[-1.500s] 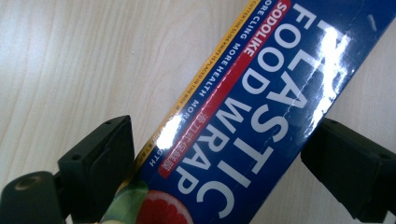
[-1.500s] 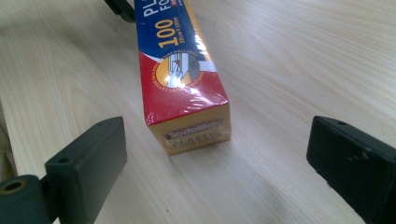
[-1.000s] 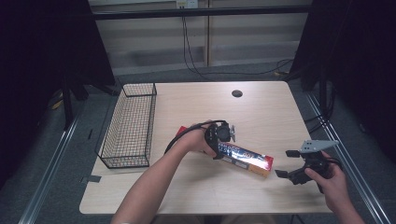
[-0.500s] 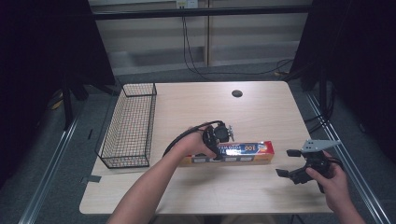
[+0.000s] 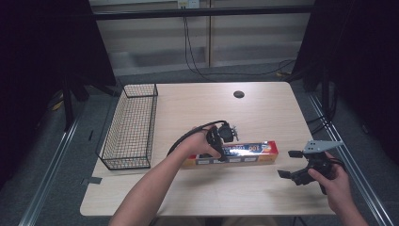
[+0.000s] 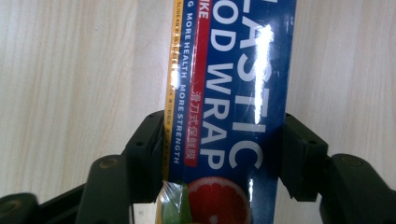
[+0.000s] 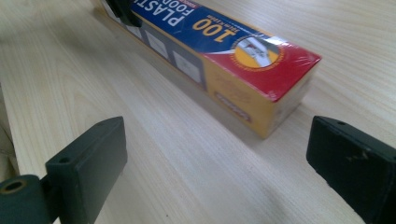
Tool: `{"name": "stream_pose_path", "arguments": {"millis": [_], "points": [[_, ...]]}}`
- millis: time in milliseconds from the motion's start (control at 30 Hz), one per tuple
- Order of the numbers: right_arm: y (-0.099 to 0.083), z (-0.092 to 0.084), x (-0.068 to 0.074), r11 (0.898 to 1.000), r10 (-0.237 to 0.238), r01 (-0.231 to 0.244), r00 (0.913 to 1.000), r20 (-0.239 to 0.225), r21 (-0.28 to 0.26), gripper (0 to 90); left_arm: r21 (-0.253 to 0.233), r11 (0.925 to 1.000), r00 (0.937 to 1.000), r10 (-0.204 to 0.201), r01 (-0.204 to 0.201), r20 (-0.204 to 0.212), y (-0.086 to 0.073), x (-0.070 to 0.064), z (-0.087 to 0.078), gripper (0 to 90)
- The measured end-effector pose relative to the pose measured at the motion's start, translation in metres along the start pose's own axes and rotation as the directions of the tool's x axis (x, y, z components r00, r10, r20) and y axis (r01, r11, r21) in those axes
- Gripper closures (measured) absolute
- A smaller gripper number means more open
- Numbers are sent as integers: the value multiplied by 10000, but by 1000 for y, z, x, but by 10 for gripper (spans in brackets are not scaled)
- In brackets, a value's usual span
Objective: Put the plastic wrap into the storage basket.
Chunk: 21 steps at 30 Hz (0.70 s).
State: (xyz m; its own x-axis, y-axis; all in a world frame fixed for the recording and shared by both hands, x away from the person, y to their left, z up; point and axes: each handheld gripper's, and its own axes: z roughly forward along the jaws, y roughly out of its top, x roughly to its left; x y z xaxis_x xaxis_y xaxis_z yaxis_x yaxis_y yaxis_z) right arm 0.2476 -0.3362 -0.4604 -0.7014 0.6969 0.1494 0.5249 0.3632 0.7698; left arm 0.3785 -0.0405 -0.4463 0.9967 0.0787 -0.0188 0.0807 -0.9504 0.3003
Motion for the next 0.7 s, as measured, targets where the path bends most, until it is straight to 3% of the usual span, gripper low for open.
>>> {"name": "stream_pose_path", "arguments": {"millis": [133, 333, 367, 467, 500, 700], "points": [[-1, -2, -2, 9999, 41, -40, 10000, 81, -94, 49, 31, 9959, 9954, -902, 901, 309, 3, 0, -3, 437], [-1, -5, -4, 9996, 158, -155, 9998, 88, -230, 49, 256, 9909, 9910, -1328, 1322, 197, 1, 4, -13, 442], [-1, -5, -3, 9996, 138, -137, 9999, 64, -241, 49, 297, 9871, 9874, -1575, 1571, 122, 0, 4, -17, 443], [-1, -4, -3, 9997, 115, -114, 9999, 31, -217, 48, 316, 9842, 9844, -1749, 1743, 170, -3, 6, -23, 445], [0, -4, -2, 9997, 102, -100, 9999, 60, -200, 48, 334, 9794, 9795, -2001, 1992, 254, -5, 7, -28, 444], [0, -4, -2, 9996, 115, -115, 9999, 23, -250, 48, 241, 9631, 9633, -2684, 2681, 72, -13, 12, -47, 446]]}}
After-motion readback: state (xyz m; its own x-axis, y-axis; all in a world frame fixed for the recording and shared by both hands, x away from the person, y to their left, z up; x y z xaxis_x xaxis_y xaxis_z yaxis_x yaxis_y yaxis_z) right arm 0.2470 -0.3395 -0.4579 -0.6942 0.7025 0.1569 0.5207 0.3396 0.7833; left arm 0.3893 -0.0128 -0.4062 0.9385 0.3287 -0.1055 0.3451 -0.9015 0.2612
